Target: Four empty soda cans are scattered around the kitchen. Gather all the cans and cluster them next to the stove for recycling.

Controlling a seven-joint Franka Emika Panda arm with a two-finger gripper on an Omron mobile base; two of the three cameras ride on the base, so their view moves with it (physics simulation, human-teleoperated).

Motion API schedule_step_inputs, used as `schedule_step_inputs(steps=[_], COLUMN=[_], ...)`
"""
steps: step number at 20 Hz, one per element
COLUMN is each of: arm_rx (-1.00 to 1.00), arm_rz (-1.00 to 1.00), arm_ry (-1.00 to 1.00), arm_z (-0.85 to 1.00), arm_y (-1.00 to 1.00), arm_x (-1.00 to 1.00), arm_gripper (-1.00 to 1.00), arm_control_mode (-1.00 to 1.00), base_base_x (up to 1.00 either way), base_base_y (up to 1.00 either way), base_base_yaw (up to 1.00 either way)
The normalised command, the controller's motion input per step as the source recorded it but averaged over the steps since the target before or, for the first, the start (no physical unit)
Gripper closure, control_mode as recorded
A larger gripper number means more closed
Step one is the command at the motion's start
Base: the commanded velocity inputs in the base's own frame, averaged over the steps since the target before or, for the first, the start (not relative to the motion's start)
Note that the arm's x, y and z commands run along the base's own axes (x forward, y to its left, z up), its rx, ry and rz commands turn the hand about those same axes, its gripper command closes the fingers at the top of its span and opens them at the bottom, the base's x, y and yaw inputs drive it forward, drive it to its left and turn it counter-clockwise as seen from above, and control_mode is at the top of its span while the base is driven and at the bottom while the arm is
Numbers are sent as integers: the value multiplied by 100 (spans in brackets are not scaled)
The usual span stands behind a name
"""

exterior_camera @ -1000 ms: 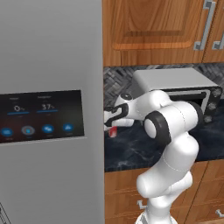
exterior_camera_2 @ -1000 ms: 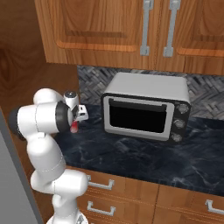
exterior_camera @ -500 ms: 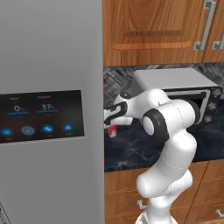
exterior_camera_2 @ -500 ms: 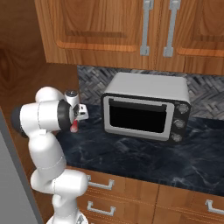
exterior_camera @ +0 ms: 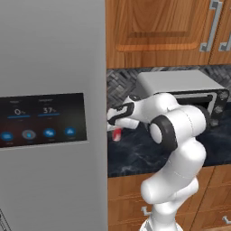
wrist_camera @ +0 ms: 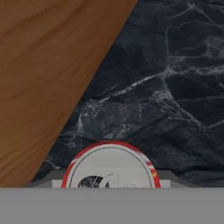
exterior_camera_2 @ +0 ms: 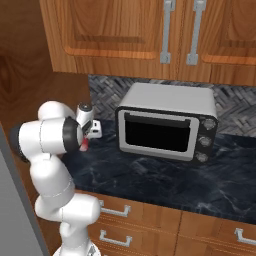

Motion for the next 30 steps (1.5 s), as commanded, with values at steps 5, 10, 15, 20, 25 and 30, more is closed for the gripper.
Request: schedule_step_inputs(steps=[5,10,15,20,25,30], arm_rx=[0,0,0,0,0,0], arm_rz=[-9,-12,-12,-11,-12,-13], arm_ry=[-20,-2,0,0,0,0], arm_z=[10,23,29,29,28,29], arm_y=[-14,-24,-22,-23,-23,-20], arm_x=[-44,-39,-38,-38,-33,-25], arm_gripper=[100,100,100,100,100,100], arm_control_mode=[-100,-100,-100,-100,-100,-100], base_base_x=[0,0,0,0,0,0], base_base_y=[0,0,0,0,0,0], base_base_yaw=[0,0,0,0,0,0])
